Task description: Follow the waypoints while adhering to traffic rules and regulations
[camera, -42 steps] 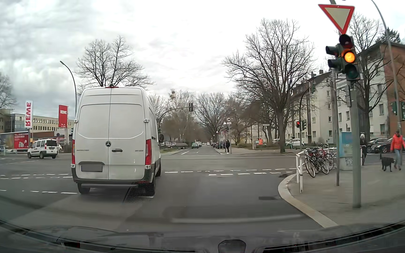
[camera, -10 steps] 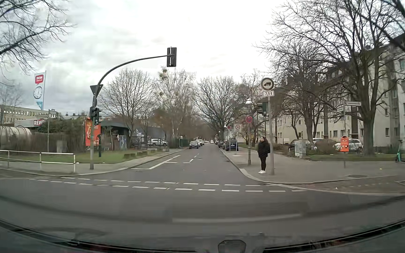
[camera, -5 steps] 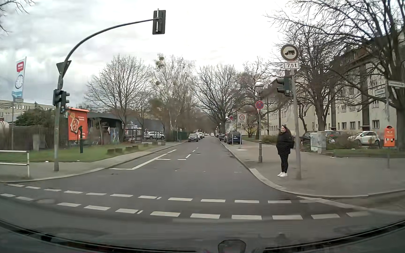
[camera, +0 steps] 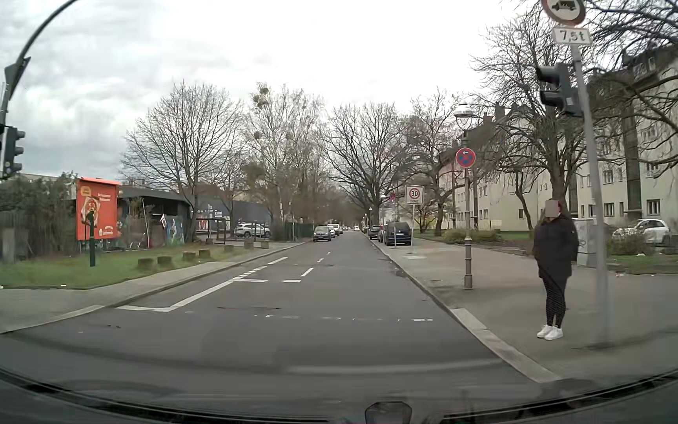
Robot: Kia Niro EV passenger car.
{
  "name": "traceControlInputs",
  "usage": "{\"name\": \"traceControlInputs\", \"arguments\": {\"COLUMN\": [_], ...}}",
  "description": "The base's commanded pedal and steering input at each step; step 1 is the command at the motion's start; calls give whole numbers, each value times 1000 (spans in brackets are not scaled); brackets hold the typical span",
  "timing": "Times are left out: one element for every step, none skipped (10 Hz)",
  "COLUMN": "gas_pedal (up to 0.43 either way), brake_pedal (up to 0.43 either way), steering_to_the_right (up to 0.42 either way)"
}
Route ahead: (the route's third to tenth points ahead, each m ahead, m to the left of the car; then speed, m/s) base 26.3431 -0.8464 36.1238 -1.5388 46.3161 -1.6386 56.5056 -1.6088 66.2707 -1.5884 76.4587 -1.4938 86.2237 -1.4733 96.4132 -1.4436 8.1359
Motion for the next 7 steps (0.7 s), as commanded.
{"name": "traceControlInputs", "arguments": {"gas_pedal": [79,79,67,67,59,47,47], "brake_pedal": [12,12,12,12,18,12,12], "steering_to_the_right": [-2,-1,0,0,0,-1,-1]}}
